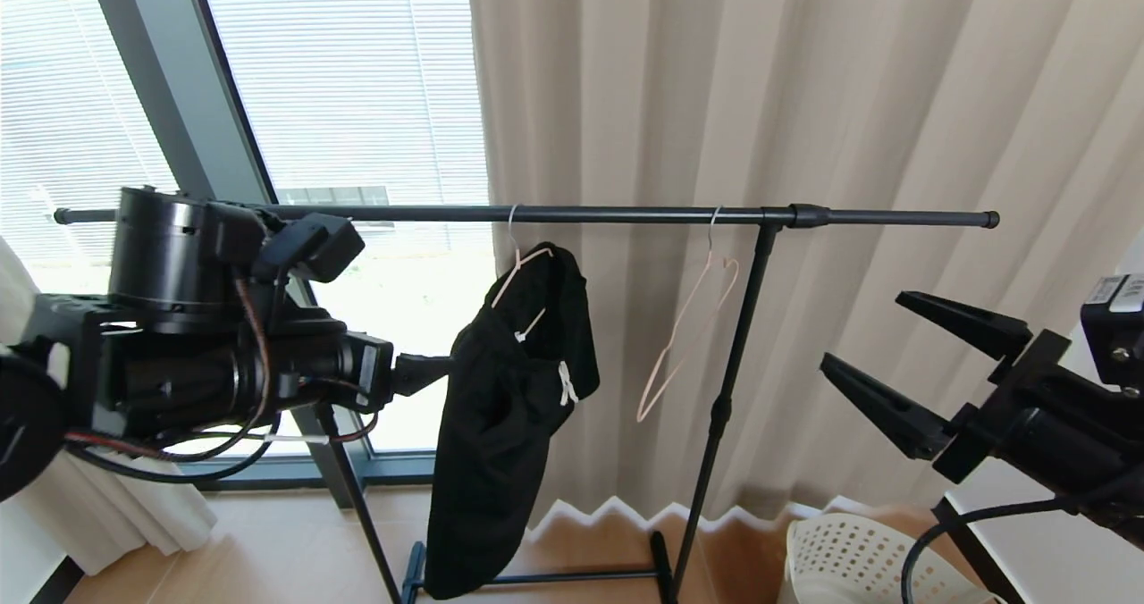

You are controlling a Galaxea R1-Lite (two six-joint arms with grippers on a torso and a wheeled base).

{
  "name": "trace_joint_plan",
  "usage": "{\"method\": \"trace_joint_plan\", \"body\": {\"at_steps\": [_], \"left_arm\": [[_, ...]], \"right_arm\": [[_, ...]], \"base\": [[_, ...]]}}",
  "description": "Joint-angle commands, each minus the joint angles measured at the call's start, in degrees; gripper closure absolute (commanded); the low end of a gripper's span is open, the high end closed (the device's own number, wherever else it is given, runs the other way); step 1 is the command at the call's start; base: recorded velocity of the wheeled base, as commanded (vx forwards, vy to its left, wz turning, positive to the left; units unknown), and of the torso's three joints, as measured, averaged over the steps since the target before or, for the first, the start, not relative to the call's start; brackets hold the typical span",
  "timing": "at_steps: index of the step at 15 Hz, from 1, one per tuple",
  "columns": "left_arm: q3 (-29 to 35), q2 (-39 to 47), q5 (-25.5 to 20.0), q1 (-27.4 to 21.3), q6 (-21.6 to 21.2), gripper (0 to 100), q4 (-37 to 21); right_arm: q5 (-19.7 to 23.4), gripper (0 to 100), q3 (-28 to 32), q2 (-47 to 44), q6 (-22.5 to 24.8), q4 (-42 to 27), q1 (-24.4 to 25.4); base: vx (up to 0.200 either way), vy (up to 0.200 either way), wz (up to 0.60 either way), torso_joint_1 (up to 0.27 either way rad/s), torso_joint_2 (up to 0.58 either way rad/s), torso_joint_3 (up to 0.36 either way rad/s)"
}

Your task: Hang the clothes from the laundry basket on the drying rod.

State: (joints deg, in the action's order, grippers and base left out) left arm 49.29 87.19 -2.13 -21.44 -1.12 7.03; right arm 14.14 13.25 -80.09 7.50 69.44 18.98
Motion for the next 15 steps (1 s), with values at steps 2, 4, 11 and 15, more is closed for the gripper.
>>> {"method": "trace_joint_plan", "body": {"at_steps": [2,4,11,15], "left_arm": [[-11.93,-16.96,-1.21,-0.88,0.07,0,0.09],[-20.02,-23.64,-1.12,-0.88,0.15,0,0.09],[-37.95,-36.39,-0.94,-0.71,1.03,0,4.92],[-43.05,-41.48,-0.94,-0.71,1.47,0,5.01]], "right_arm": [[-3.07,0,-2.18,18.04,-0.03,-15.3,0.71],[-3.07,0,-3.23,33.07,-0.03,-35.25,1.59],[-15.2,0,-13.25,63.13,-0.29,-59.42,1.67],[-17.83,0,-13.25,70.69,-4.51,-61.44,1.67]], "base": [[0.0,0.0,0.0,0.0,0.0,0.0],[0.0,0.0,0.0,0.0,0.0,0.0],[0.0,0.0,0.0,0.0,0.0,0.0],[0.0,0.0,0.0,0.0,0.0,0.0]]}}
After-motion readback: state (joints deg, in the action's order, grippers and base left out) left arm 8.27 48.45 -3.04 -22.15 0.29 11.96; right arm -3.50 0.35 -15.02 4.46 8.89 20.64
